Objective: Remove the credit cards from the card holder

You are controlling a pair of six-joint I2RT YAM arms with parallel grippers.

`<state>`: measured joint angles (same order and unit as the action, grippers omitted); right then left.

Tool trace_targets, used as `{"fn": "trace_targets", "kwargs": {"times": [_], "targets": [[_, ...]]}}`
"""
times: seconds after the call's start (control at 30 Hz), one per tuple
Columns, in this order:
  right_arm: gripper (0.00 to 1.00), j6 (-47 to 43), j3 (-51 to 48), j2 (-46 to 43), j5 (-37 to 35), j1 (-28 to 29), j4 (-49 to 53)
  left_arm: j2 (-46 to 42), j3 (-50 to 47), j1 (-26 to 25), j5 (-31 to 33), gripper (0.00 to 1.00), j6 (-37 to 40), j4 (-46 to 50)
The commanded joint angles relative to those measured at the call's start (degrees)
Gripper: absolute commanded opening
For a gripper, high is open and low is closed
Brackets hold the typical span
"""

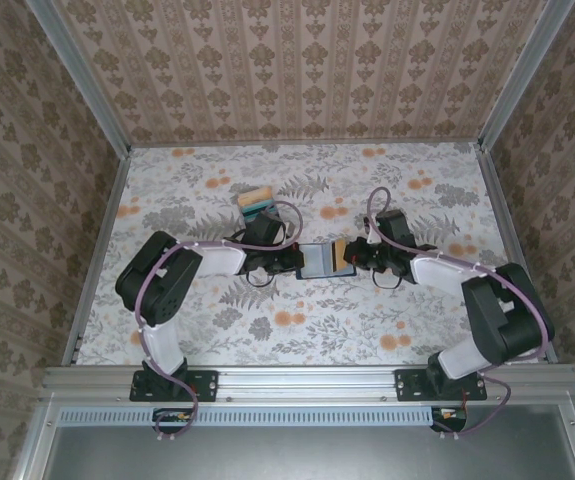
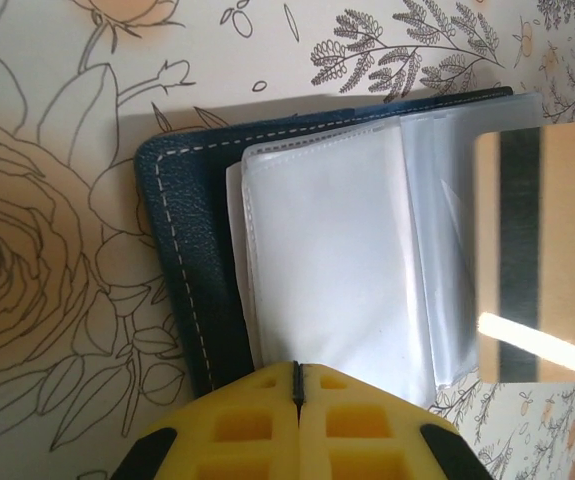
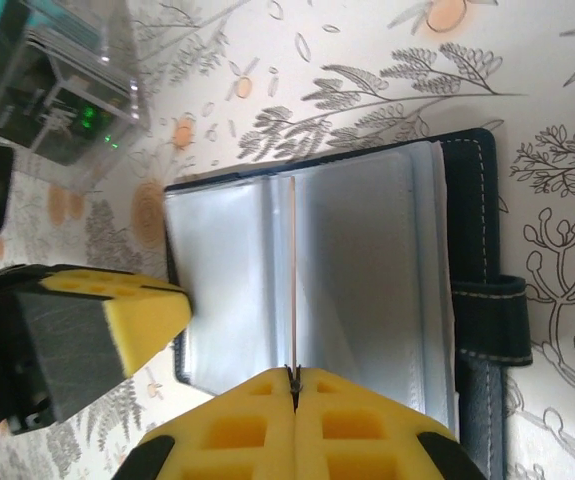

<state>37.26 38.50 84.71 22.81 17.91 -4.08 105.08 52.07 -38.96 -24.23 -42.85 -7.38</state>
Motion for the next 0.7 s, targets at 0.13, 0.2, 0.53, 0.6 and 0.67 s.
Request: {"fn": "trace_targets", "kwargs": {"times": [0.13,0.2,0.53,0.6,0.67], "targets": [[0.0,-1.92,-0.52,-12.18,-0.59,-0.24,5.47,-10.96,1.52,0.07,0.13,0.4,0.51,4.12],[0.0,-1.63,-0.7,-14.2,0.31,-0.17,5.31,-14.36,1.17,0.03,1.11,0.51,0.3,4.41],[0.0,6.05,-3.32,-18.31,11.05,-0.15,-7.78,-22.57,-8.01,-0.7,-2.41,0.49,-9.15,-15.19],[0.0,7.52,-3.74,-18.35,12.5,-0.03,-10.41,-22.31,-8.44,-1.25,-2.97,0.45,-9.85,-17.42],[0.0,8.67,-4.04,-18.35,13.6,0.06,-12.66,-21.74,-8.23,-1.72,-3.41,0.41,-10.19,-18.32]]}}
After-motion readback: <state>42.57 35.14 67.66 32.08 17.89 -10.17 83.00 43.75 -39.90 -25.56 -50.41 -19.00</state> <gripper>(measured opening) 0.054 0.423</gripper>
